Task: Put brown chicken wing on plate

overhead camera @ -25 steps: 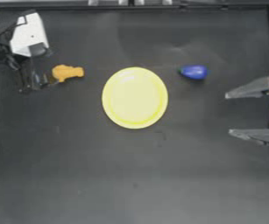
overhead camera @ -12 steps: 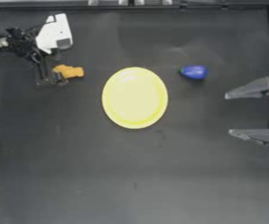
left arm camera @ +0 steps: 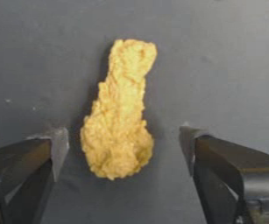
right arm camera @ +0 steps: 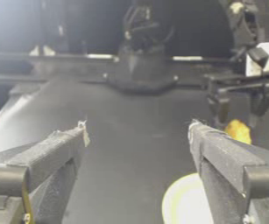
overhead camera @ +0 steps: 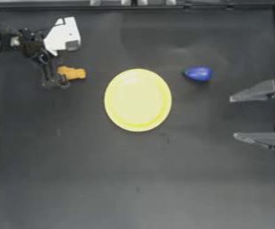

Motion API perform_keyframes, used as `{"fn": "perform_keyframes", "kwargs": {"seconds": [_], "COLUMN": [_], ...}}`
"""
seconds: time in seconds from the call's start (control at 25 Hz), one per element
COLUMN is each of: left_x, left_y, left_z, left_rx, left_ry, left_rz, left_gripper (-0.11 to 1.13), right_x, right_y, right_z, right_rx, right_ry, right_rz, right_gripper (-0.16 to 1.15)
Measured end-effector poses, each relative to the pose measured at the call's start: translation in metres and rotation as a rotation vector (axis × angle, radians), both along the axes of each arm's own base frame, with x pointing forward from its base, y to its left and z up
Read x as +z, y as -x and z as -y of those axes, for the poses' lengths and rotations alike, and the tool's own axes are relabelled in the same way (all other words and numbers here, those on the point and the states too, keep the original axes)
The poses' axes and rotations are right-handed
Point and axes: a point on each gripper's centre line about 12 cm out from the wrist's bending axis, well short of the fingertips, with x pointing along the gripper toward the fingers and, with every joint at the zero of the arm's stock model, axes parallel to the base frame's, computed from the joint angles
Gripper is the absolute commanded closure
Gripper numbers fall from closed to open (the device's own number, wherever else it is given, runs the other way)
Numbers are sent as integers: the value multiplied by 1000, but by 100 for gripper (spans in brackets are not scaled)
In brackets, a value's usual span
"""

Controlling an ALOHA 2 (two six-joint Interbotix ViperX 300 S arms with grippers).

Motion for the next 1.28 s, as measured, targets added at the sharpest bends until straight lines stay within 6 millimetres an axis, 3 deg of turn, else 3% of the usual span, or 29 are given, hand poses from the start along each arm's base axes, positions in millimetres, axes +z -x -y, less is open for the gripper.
{"fn": "perform_keyframes", "kwargs": {"seconds": [0.36, 0.48, 0.6, 0.72, 0.8, 1.04, 1.28], "left_x": [-13, -18, -21, -20, -20, -15, 26], "left_y": [-5, -5, -4, -4, -4, -6, -24], "left_z": [-8, -9, -9, -9, -9, -7, 2], "left_rx": [-8, -20, -22, -23, -24, -32, -79], "left_ry": [5, 7, 17, 18, 25, 29, -27], "left_rz": [-29, -48, -60, -61, -66, -66, 15], "left_gripper": [0, 6, 27, 70, 90, 82, 82], "right_x": [0, 0, 0, 0, 0, -1, -3], "right_y": [0, 0, 0, 0, 0, 0, 1], "right_z": [0, 0, 0, 0, 0, 0, 0], "right_rx": [-2, 0, -2, -2, 0, 0, -1], "right_ry": [-1, 0, 0, 0, 2, 1, 0], "right_rz": [2, 2, 2, 2, 1, 0, -5], "right_gripper": [-1, -1, -1, -1, -1, -1, -1]}}
